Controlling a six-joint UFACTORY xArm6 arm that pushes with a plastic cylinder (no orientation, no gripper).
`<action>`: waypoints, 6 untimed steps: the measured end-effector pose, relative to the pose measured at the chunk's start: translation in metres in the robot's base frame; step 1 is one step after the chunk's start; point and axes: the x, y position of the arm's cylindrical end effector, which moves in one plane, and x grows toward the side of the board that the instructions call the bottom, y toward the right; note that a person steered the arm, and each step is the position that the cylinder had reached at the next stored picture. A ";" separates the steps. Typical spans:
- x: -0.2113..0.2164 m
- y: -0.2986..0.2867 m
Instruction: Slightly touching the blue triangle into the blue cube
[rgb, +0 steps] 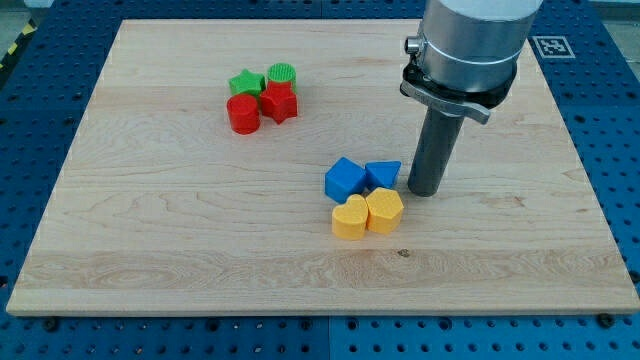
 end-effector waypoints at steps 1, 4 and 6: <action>-0.001 0.000; -0.031 -0.036; -0.069 -0.093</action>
